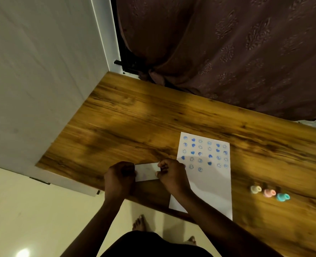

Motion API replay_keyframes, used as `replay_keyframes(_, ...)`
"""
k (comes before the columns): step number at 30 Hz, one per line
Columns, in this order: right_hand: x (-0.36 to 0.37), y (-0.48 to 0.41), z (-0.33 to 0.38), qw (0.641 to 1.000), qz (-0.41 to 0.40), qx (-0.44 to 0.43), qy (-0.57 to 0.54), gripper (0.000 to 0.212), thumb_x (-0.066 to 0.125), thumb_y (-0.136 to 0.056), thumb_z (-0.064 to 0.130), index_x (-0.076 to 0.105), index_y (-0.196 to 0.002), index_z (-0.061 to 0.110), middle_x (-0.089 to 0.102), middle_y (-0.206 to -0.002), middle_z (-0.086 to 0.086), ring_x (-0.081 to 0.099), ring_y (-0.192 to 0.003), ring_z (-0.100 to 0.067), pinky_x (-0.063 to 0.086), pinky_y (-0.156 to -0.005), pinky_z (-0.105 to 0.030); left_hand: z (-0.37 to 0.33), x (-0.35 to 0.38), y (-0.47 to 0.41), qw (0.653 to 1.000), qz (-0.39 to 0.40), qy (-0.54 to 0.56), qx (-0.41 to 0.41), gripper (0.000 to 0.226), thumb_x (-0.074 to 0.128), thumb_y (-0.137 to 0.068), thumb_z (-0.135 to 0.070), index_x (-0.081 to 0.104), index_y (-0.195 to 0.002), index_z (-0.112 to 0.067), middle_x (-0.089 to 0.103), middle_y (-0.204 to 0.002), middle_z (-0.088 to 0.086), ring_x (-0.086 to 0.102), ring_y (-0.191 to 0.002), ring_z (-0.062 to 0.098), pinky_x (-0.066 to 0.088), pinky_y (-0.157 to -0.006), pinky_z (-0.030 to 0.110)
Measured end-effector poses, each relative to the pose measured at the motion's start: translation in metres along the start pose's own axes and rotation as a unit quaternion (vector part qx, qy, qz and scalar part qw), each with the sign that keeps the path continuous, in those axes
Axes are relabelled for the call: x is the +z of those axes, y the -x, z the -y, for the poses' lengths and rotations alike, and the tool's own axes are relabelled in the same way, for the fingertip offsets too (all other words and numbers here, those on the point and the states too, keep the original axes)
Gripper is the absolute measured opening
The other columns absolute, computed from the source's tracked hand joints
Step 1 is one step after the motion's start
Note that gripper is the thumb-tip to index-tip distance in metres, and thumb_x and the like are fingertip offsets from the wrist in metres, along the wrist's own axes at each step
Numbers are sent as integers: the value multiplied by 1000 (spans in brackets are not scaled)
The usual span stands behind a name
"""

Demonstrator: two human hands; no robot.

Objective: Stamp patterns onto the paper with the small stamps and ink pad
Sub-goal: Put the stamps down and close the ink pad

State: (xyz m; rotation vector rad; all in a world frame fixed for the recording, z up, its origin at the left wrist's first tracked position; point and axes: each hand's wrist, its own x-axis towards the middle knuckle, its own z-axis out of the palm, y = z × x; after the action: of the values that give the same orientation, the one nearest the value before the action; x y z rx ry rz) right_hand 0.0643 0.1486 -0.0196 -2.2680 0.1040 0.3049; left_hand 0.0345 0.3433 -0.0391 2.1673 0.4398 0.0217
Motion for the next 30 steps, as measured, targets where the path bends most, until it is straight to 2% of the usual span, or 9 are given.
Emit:
replay_keyframes(4, -3, 2, -1, 1000, -14, 10, -18, 26, 80, -84, 12, 73, -109, 16, 75, -109, 1, 71, -100, -12, 57, -87, -20, -5, 1, 3, 999, -4, 41, -22, 25, 79, -86, -9, 77, -110, -13, 78, -109, 5, 73, -93, 14, 62, -80, 30)
replay_keyframes(8, -18, 8, -3, 999, -43, 6, -33, 27, 81, -82, 11, 74, -107, 20, 76, -108, 5, 71, -99, -8, 49, -79, -7, -16, 6, 5, 997, -2, 76, 6, 25, 80, -85, -6, 76, -109, -10, 79, -102, 1, 71, -85, -1, 54, -67, 5)
replay_keyframes(12, -50, 19, -16, 996, -85, 4, -37, 25, 82, -83, 15, 72, -105, 20, 74, -108, 7, 68, -94, -3, 46, -75, -1, -43, 21, 6, 994, 26, 105, 28, 24, 84, -81, -11, 76, -103, -17, 76, -94, -10, 73, -82, -9, 55, -70, 4)
replay_keyframes(15, -75, 32, -33, 991, -128, 16, -27, 26, 83, -82, 15, 73, -106, 19, 74, -108, 7, 70, -94, -4, 44, -76, 0, -69, 45, 14, 989, 64, 127, 30, 28, 84, -81, -8, 74, -106, -16, 77, -99, -4, 75, -87, 3, 63, -80, 24)
replay_keyframes(17, -94, 45, -48, 987, -153, 32, -29, 26, 83, -82, 15, 73, -105, 18, 75, -109, 6, 71, -92, -6, 52, -79, -8, -87, 65, 23, 985, 91, 143, 13, 28, 83, -82, -5, 73, -106, -15, 78, -102, 0, 77, -91, 15, 64, -79, 33)
replay_keyframes(20, -122, 63, -72, 980, -184, 68, -41, 24, 82, -82, 15, 73, -104, 19, 76, -108, 7, 72, -90, -6, 61, -83, -25, -108, 96, 41, 979, 111, 169, 19, 27, 84, -79, -1, 73, -93, -21, 76, -90, -12, 76, -83, 9, 63, -73, 26)
replay_keyframes(23, -147, 83, -98, 974, -200, 103, -34, 23, 80, -84, 15, 71, -104, 21, 75, -109, 9, 72, -92, -5, 55, -80, -17, -129, 124, 64, 978, 143, 146, 41, 30, 85, -79, -3, 72, -91, -27, 74, -90, -17, 72, -89, 3, 60, -76, 27)
replay_keyframes(26, -172, 104, -124, 965, -226, 130, -21, 22, 80, -84, 13, 72, -103, 18, 76, -107, 7, 72, -93, -9, 59, -87, -27, -146, 154, 86, 976, 162, 130, 68, 31, 86, -78, -5, 71, -89, -30, 78, -96, -7, 74, -92, 6, 59, -82, 30)
replay_keyframes(30, -199, 129, -158, 958, -236, 163, -21, 20, 79, -85, 13, 72, -102, 21, 73, -103, 12, 71, -92, -5, 52, -75, -13, -166, 186, 112, 973, 188, 87, 98, 37, 87, -76, -9, 69, -82, -41, 73, -84, -24, 70, -81, -13, 55, -72, 5)
